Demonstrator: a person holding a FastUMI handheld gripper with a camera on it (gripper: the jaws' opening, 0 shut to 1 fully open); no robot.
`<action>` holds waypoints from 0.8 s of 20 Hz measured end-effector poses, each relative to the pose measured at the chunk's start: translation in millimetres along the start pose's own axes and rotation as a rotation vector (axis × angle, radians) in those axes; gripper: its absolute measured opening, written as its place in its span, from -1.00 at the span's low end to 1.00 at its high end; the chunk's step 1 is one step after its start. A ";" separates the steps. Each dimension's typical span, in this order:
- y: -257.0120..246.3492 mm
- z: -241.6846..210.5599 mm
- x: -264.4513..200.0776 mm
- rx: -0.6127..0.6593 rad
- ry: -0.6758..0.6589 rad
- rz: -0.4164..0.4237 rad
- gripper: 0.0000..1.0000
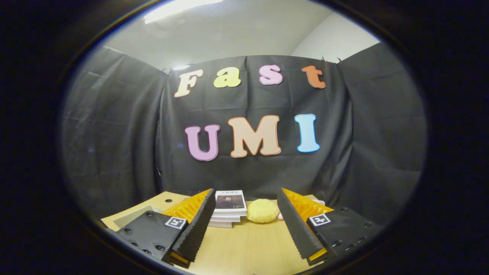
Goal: Open the storage box then place both shoes into the box .Put the left shoe in first, then the right shoe, with the right side of both shoes facing outward in a uniform manner.
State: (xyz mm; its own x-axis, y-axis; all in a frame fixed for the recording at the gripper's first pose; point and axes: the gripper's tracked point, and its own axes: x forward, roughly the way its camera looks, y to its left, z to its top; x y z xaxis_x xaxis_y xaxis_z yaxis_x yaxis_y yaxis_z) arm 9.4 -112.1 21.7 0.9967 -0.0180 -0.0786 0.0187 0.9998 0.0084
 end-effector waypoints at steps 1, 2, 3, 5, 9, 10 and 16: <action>0.2 -1.2 1.0 -0.002 0.001 0.000 1.00; 0.0 0.2 1.7 -0.004 -0.003 -0.002 1.00; 0.9 1.1 1.6 -0.004 -0.006 -0.002 1.00; 2.1 3.0 3.0 -0.003 -0.013 -0.004 1.00; 0.5 6.7 3.7 0.009 -0.028 -0.010 1.00; -0.2 6.3 3.9 0.010 -0.031 -0.013 1.00; -6.3 12.3 2.1 0.008 -0.054 -0.029 1.00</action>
State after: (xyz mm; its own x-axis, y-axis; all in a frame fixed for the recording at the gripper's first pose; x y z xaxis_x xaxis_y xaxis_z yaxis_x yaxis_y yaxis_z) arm 12.3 -118.6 33.7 0.9986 -0.0475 -0.0249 0.0479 0.9987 0.0150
